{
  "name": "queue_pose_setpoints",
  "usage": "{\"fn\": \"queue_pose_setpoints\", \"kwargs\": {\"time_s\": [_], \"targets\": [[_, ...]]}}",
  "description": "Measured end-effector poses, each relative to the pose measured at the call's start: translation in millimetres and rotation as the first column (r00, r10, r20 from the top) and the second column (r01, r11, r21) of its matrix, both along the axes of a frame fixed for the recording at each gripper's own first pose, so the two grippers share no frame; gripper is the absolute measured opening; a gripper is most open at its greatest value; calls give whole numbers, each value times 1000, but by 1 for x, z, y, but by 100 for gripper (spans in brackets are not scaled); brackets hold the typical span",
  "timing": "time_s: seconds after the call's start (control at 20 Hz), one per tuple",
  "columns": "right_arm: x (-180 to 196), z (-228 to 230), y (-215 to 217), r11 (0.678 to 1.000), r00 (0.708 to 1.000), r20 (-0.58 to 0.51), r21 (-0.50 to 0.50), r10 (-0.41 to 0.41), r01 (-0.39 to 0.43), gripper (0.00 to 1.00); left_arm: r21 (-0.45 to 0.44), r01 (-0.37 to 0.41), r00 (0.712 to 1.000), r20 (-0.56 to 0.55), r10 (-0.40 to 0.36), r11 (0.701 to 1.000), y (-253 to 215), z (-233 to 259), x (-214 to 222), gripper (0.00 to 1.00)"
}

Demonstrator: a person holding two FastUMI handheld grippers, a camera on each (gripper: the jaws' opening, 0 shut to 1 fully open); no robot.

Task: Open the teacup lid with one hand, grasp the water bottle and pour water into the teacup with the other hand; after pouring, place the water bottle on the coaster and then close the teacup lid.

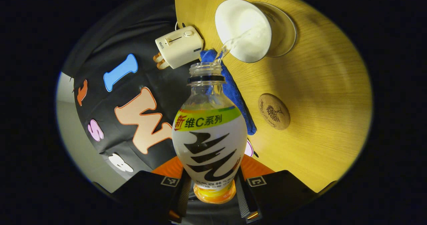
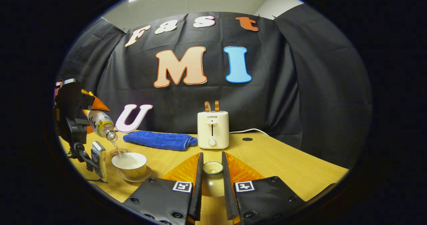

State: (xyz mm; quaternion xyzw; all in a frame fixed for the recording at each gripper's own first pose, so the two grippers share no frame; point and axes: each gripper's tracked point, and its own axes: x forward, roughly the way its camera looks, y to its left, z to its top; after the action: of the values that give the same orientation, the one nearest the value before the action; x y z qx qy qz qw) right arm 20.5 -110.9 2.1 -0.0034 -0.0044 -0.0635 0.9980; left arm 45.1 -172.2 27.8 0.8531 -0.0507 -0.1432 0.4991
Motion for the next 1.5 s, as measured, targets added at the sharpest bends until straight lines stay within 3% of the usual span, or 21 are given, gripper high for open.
{"fn": "queue_pose_setpoints", "kwargs": {"time_s": [0.65, 1.05, 1.2, 1.3, 1.4, 1.5], "targets": [[0, 0, 0, 1000, 1000, 0, 0, 0, 0, 33, 97, 9, 999, 37, -12, 995, -5, 12, -3, 58], [0, 1, 0, 1000, 1000, 1, 0, 0, 0, 32, 68, 18, 999, 27, -20, 998, -6, 8, -7, 58], [0, 0, 0, 1000, 1000, 1, 0, 0, 0, 32, -65, 0, 999, -37, -2, 998, -1, -6, -8, 58], [0, 0, 0, 1000, 1000, 1, 0, 0, 0, 32, -213, -32, 994, -112, 8, 976, -1, -21, -10, 57], [0, 0, 0, 1000, 1000, 1, 0, 1, -1, 33, -351, -93, 976, -219, 15, 932, -1, -39, -16, 58], [0, 0, 1, 1000, 1000, -1, 0, 7, -7, 33, -485, -108, 963, -267, -29, 868, -11, -41, -22, 60]]}}
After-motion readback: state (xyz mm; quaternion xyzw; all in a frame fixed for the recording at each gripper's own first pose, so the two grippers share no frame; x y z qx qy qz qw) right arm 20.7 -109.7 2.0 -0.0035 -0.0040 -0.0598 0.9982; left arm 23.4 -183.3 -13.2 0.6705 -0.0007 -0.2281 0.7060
